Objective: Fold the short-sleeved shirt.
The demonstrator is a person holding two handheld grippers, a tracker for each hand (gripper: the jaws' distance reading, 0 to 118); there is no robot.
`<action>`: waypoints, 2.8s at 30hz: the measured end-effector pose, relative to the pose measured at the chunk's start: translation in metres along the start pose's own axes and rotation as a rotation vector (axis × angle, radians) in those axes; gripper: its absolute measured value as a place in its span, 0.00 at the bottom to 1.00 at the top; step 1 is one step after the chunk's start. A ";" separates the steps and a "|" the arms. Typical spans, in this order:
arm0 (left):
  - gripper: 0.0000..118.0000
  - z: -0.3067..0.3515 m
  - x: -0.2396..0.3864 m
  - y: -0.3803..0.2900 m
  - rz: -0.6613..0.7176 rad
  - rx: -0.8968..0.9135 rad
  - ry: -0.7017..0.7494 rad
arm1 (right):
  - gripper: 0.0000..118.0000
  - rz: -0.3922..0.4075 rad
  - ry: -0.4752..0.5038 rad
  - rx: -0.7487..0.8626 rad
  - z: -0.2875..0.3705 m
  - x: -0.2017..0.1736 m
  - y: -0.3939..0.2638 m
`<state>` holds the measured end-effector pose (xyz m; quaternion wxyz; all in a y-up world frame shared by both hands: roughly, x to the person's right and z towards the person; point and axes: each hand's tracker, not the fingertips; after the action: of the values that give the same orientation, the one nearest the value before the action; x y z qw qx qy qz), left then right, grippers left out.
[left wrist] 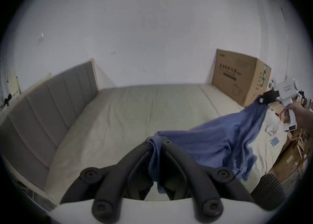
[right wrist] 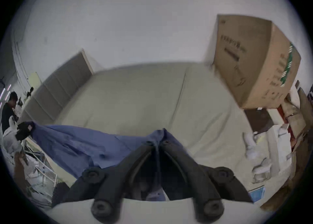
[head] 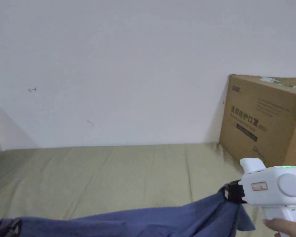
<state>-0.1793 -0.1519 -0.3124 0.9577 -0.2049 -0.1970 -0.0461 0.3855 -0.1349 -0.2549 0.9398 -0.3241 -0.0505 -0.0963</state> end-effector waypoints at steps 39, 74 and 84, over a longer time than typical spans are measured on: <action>0.04 -0.209 -0.010 0.334 0.033 0.305 0.173 | 0.00 0.130 -0.362 0.628 -0.001 -0.045 0.343; 0.04 -0.071 -0.002 -0.205 -0.069 -0.817 -0.152 | 0.00 -0.033 -0.113 -0.596 -0.013 0.060 -0.286; 0.97 -0.036 0.001 -0.153 0.029 -0.587 -0.197 | 0.96 -0.060 -0.144 -0.479 0.009 0.041 -0.239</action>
<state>-0.1916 -0.3065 -0.2848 0.8345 -0.4789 -0.2642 -0.0671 0.3744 -0.3195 -0.0978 0.8269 -0.5418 -0.1026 -0.1103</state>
